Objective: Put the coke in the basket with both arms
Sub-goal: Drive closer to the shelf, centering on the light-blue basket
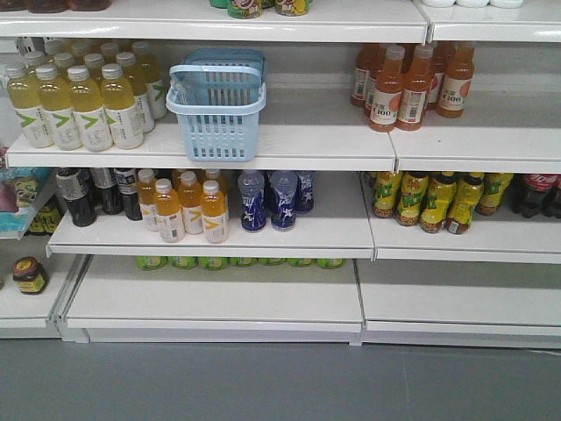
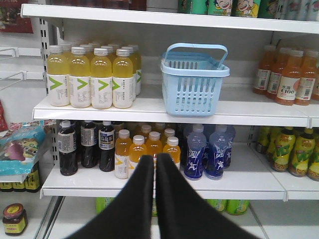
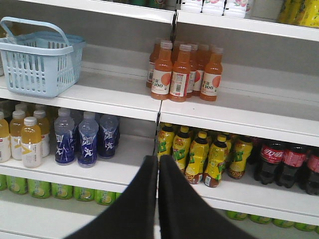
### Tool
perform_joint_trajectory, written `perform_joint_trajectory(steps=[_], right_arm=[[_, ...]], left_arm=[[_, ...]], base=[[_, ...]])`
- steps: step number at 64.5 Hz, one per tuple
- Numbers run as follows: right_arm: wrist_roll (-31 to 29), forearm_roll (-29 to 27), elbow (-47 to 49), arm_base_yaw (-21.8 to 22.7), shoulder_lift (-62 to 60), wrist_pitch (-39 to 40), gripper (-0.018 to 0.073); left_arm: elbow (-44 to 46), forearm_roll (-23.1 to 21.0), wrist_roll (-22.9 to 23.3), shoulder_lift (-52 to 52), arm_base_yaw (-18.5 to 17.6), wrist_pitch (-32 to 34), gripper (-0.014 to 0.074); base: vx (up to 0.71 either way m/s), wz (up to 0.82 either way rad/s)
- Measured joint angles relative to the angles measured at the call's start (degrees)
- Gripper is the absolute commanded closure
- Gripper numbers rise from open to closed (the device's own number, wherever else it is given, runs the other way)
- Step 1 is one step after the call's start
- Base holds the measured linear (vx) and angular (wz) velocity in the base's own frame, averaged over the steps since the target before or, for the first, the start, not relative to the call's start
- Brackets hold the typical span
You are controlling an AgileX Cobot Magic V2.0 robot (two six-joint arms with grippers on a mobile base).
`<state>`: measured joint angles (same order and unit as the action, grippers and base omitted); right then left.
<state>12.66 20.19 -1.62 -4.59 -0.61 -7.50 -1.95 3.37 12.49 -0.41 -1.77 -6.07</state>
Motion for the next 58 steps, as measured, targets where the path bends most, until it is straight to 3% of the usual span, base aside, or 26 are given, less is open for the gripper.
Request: perform_joint_trajectory(steps=[58], right_arm=[[0.00, 0.00, 0.00, 0.00, 0.00, 0.00, 0.0564]], left_arm=[[0.00, 0.00, 0.00, 0.00, 0.00, 0.00, 0.0603]], base=[[0.12, -0.02]])
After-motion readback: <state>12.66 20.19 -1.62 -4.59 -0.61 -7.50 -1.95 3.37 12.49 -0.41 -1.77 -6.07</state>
